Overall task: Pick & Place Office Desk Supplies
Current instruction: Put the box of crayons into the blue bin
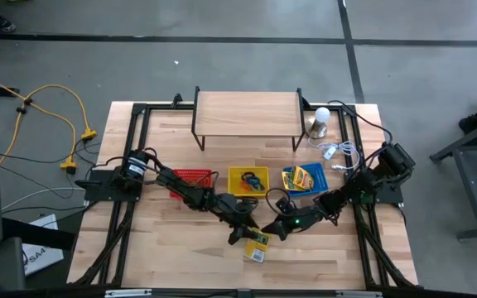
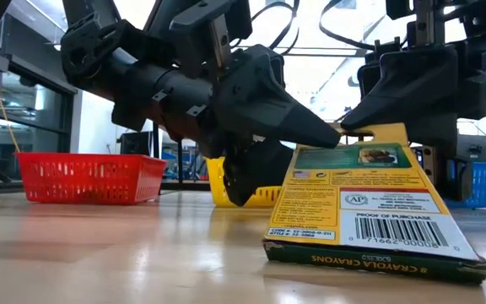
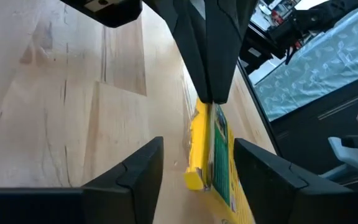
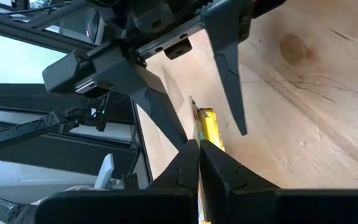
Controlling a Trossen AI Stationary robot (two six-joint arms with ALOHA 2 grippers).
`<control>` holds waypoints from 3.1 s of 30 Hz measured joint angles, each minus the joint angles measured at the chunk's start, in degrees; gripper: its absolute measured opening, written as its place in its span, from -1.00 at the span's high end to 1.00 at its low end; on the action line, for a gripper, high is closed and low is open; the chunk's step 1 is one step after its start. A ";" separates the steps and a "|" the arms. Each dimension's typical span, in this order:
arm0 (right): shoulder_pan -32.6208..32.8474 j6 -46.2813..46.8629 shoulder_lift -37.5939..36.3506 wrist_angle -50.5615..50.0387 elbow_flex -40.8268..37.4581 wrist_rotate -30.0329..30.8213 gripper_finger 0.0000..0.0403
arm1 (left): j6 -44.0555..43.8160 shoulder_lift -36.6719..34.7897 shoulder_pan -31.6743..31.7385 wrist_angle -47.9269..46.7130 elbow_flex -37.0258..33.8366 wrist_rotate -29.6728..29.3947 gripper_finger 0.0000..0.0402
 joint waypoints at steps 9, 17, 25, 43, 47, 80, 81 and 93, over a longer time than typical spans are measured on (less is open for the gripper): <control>0.00 -0.02 0.00 0.00 0.00 -0.01 0.98 | 0.02 0.00 0.00 -0.07 0.00 2.80 0.54; 0.00 -0.02 0.00 0.00 0.00 -0.02 0.98 | 0.19 -0.07 0.00 0.33 0.02 4.05 0.86; -0.02 0.03 0.00 0.02 0.00 2.45 0.98 | 1.28 -0.13 0.01 0.26 0.07 4.65 0.90; -0.02 -3.30 -0.39 2.68 0.00 2.39 0.29 | 1.42 -0.12 0.02 0.28 0.05 5.59 0.91; 0.05 -4.26 -0.57 2.49 0.02 -0.98 0.18 | 1.53 -0.04 -0.03 1.37 -0.01 6.66 0.91; 4.48 -1.46 -0.52 -2.95 0.02 -1.74 0.53 | 1.46 -0.35 1.75 7.56 -0.02 1.97 0.91; 4.48 -1.48 -0.52 -2.93 0.02 -1.75 0.61 | 1.42 -0.35 1.75 7.56 -0.02 1.66 0.91; 4.48 -1.75 -0.48 -2.54 0.02 -1.77 0.87 | 1.22 -0.37 1.75 7.71 -0.02 1.48 0.90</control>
